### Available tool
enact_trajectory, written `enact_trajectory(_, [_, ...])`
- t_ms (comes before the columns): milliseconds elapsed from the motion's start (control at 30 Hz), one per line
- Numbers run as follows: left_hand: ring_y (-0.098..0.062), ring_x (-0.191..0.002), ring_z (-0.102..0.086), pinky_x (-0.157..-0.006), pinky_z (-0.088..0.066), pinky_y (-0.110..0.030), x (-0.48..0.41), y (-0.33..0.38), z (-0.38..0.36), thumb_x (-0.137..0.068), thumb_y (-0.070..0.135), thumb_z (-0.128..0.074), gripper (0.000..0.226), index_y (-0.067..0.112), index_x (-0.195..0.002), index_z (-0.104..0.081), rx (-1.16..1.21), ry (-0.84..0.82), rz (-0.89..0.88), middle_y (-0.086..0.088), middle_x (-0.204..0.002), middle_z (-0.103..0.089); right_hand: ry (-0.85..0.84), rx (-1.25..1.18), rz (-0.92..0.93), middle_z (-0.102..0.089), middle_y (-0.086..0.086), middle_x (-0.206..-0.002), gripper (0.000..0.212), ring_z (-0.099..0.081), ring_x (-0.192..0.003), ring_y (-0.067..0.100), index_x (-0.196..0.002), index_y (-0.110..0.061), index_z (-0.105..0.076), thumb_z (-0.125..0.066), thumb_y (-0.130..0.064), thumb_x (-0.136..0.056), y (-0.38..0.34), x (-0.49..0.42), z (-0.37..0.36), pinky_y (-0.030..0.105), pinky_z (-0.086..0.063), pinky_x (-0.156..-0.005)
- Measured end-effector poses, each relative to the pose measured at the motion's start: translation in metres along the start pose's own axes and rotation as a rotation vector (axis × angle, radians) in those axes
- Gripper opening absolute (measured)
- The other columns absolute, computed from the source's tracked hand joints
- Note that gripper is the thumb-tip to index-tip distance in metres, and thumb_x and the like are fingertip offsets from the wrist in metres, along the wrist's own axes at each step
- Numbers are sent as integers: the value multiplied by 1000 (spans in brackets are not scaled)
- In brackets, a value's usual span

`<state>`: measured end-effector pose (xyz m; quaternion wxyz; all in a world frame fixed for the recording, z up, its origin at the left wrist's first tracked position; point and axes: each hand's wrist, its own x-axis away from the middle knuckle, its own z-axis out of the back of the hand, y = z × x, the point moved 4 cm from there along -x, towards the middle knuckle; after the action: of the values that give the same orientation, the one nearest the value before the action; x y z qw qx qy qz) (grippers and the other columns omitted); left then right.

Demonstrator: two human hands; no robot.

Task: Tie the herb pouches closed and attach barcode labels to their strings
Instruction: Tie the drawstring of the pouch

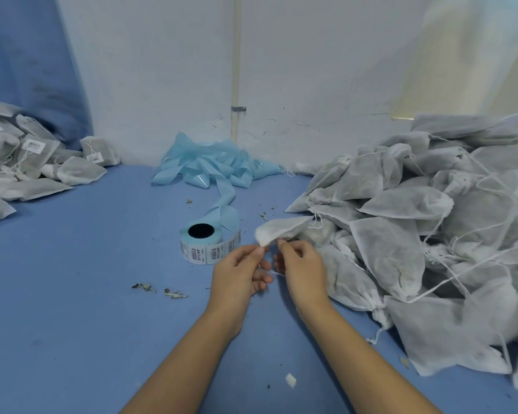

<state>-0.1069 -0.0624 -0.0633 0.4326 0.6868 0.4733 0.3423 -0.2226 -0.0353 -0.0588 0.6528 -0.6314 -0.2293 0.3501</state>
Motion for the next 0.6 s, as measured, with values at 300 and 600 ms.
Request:
enact_trajectory(300, [-11,-45,-52,-45,-43,-22,0,1,-2,-94,1,-47,27,20,-102,-65,-104,-61,-88,-4,-55,-58,-147,-183,-2,-59,-6,-51,14,-51,-45,5,-72,-7,-66,-63,-4,-85,-10,15,-11,18,-42,-45])
enact_trajectory(600, [-7,-38,-31,-39,-27,-21,3,-3,-9,-87,-2,-39,38,28,-99,-59,-348,-48,-135,9,-44,-37,-137,-273,-41,-63,-1,-65,19,-56,-60,6,-66,-9,-65,-60,0,-81,-9,12,-8,14,-44,-59])
